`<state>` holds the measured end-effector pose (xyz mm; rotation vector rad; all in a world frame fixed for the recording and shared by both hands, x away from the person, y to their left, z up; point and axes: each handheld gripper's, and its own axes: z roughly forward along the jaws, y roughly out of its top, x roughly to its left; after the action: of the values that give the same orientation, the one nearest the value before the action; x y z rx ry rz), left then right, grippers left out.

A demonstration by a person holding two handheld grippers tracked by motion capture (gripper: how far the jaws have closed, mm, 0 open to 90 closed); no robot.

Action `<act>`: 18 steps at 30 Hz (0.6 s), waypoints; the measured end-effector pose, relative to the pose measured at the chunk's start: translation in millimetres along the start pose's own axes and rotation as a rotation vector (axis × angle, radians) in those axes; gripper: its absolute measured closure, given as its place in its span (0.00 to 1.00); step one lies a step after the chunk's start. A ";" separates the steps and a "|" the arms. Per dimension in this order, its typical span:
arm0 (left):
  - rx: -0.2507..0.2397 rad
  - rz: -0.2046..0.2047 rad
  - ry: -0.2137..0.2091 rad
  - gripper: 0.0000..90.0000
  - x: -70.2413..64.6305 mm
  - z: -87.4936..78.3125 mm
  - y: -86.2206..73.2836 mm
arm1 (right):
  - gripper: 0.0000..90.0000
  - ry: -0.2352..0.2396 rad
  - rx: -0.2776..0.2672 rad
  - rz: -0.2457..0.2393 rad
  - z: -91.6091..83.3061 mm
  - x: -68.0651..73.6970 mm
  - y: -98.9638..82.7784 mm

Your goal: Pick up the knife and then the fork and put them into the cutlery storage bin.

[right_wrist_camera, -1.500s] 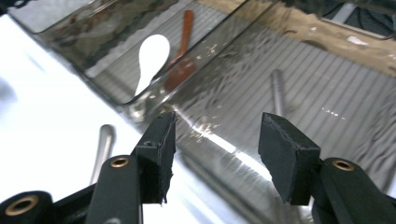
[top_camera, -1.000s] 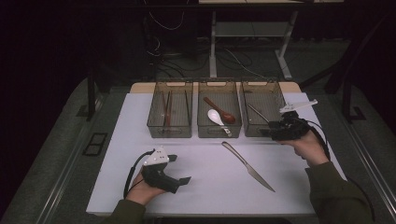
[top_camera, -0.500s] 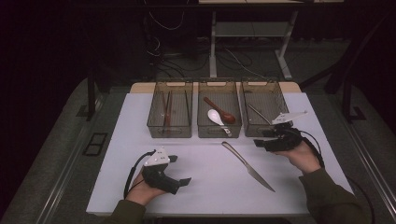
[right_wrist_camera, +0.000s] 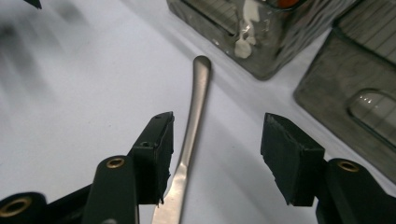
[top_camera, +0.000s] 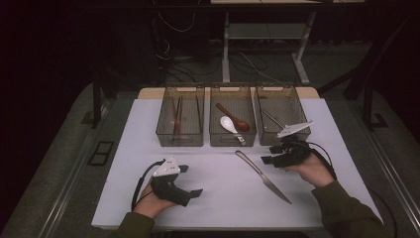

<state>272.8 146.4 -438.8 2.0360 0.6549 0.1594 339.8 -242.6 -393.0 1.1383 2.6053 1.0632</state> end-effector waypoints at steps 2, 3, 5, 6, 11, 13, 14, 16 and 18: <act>0.000 0.000 0.000 0.03 0.2 0.1 0.0 | 0.49 0.007 0.022 -0.009 3.5 1.5 1.3; 0.001 -0.001 0.000 0.03 0.4 0.1 0.0 | 0.49 0.013 0.035 -0.012 5.5 2.1 2.0; -0.001 -0.004 0.000 0.03 0.7 0.2 0.0 | 0.49 0.013 0.061 -0.012 8.9 4.4 3.2; -0.001 -0.005 0.000 0.03 0.9 0.3 0.0 | 0.50 0.012 0.076 -0.015 10.6 5.2 3.9; 0.000 -0.004 -0.001 0.03 1.2 -0.1 0.0 | 0.54 0.007 0.140 -0.002 18.0 8.9 10.9; -0.002 -0.004 0.000 0.03 1.6 -0.5 -0.2 | 0.55 -0.002 0.171 -0.001 21.5 9.6 14.3; -0.004 -0.007 0.001 0.03 1.7 -0.6 -0.4 | 0.56 -0.003 0.189 0.004 23.8 9.6 15.7; -0.006 -0.012 0.001 0.03 1.9 -0.8 -0.6 | 0.59 -0.006 0.225 0.012 28.4 9.3 18.5; -0.004 -0.012 0.000 0.03 2.1 -0.6 -0.6 | 0.61 0.006 0.255 0.013 32.6 9.8 21.0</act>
<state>274.1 148.2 -439.3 2.0274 0.6667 0.1537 357.0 -207.7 -402.3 1.2017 2.8028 0.7522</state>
